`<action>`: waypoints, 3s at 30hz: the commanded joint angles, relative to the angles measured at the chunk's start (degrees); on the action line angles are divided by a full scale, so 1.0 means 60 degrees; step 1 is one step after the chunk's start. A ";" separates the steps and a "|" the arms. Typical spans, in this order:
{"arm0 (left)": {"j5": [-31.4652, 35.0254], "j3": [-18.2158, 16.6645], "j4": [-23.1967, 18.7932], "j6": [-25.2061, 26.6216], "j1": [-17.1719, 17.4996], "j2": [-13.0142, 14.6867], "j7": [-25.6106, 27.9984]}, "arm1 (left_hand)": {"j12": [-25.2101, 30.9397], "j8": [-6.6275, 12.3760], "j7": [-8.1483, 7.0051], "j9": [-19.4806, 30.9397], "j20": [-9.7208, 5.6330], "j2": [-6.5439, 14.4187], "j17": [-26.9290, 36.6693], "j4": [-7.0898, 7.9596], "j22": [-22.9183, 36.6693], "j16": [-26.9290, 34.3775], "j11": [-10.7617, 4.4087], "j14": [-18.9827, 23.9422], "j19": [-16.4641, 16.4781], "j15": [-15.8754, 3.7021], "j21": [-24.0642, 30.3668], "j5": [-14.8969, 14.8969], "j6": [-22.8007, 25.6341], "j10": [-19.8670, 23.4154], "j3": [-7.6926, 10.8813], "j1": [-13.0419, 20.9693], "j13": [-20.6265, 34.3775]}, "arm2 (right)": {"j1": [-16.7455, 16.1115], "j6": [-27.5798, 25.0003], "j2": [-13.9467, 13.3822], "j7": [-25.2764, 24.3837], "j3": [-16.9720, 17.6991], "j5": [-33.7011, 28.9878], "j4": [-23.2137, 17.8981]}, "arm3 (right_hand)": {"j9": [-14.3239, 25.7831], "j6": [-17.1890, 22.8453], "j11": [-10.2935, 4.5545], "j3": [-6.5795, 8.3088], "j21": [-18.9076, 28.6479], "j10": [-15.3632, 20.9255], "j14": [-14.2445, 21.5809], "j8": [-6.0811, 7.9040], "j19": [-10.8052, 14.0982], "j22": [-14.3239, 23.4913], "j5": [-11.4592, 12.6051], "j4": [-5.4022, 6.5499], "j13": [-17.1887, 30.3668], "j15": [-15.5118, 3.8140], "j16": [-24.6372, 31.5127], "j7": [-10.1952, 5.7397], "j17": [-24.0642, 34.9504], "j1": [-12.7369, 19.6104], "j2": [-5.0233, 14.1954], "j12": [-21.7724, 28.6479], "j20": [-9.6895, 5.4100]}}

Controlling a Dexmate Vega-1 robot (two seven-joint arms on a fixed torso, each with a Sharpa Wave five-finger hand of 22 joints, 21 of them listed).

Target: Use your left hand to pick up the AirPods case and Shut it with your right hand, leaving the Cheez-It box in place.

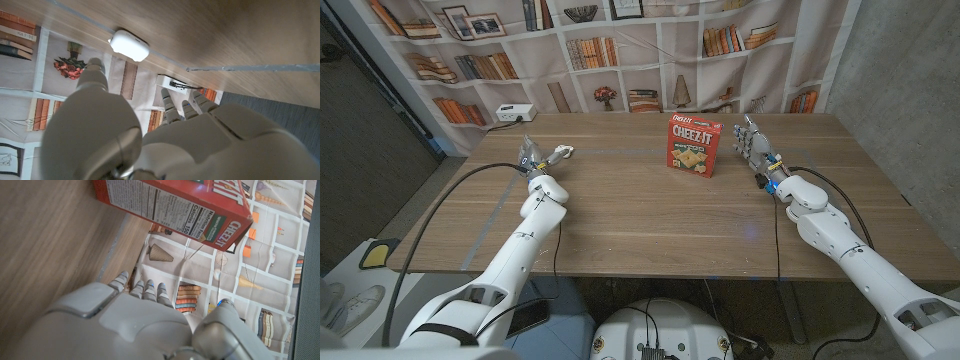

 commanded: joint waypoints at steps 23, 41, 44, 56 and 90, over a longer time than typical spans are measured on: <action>-0.0074 0.0197 0.0753 0.0263 -0.0630 -0.0098 -0.0255 | 0.0474 0.0019 0.0244 0.0019 0.0034 0.0178 0.0064 0.0106 0.0023 0.0099 -0.0097 -0.0009 -0.0174 0.0032 0.0100 0.0132 -0.2835 -0.0065 -0.0182 0.0203 0.0488 | 0.0029 0.0026 0.0001 0.0101 0.0015 0.0059 0.0103 | 0.0025 -0.0050 -0.0063 0.0051 0.0049 0.0002 -0.0910 0.0029 -0.0007 0.0052 -0.0064 -0.0062 0.0013 -0.0025 0.0072 -0.0067 0.0009 0.0086 0.0068 0.0032 0.0107; -0.0228 0.0319 0.1308 0.0204 -0.1031 -0.0124 -0.0471 | 0.0615 0.0020 0.0260 0.0021 -0.0017 0.0269 0.0059 0.0139 0.0023 0.0099 -0.0157 0.0024 -0.0129 -0.0007 0.0119 0.0138 -0.2875 -0.0136 -0.0241 0.0246 0.0665 | -0.0005 -0.0048 0.0038 0.0100 0.0100 0.0228 0.0131 | 0.0027 -0.0231 -0.0090 0.0061 0.0064 -0.0012 -0.0877 -0.0032 0.0015 0.0053 -0.0079 -0.0070 0.0015 -0.0051 0.0092 -0.0130 0.0015 0.0082 0.0108 0.0028 0.0139; -0.0226 0.0359 0.1283 0.0232 -0.1039 -0.0081 -0.0571 | 0.0635 0.0035 0.0259 0.0021 -0.0018 0.0273 0.0059 0.0143 0.0023 0.0104 -0.0160 0.0043 -0.0125 -0.0019 0.0120 0.0139 -0.2839 -0.0134 -0.0252 0.0247 0.0685 | -0.0009 -0.0049 0.0075 0.0108 0.0087 0.0248 0.0129 | 0.0027 -0.0228 -0.0096 0.0062 0.0064 -0.0005 -0.0875 -0.0027 0.0012 0.0053 -0.0081 -0.0072 0.0015 -0.0047 0.0093 -0.0130 0.0015 0.0082 0.0111 0.0031 0.0145; -0.0224 0.0414 0.1616 0.0174 -0.1173 -0.0149 -0.0321 | 0.0785 0.0037 0.0248 0.0023 -0.0030 0.0311 0.0066 0.0181 0.0023 0.0139 -0.0188 0.0168 -0.0046 -0.0070 0.0144 0.0140 -0.2825 -0.0059 -0.0315 0.0236 0.0806 | -0.0035 -0.0057 0.0098 0.0030 0.0058 0.0202 0.0074 | 0.0027 -0.0216 -0.0108 0.0058 0.0069 0.0004 -0.0870 -0.0010 0.0023 0.0053 -0.0090 -0.0076 0.0016 -0.0037 0.0096 -0.0122 0.0019 0.0072 0.0112 0.0035 0.0151; -0.0246 0.0701 0.2205 0.0394 -0.1574 -0.0121 -0.0725 | 0.1041 0.0065 0.0229 0.0027 -0.0021 0.0407 0.0084 0.0261 0.0024 0.0119 -0.0237 0.0169 -0.0006 -0.0078 0.0141 0.0161 -0.2756 -0.0132 -0.0467 0.0231 0.1086 | -0.0132 -0.0116 0.0063 0.0077 0.0095 0.0293 0.0048 | 0.0028 -0.0198 -0.0113 0.0069 0.0071 0.0011 -0.0865 0.0013 0.0027 0.0053 -0.0101 -0.0082 0.0017 -0.0037 0.0100 -0.0136 0.0023 0.0064 0.0155 0.0037 0.0153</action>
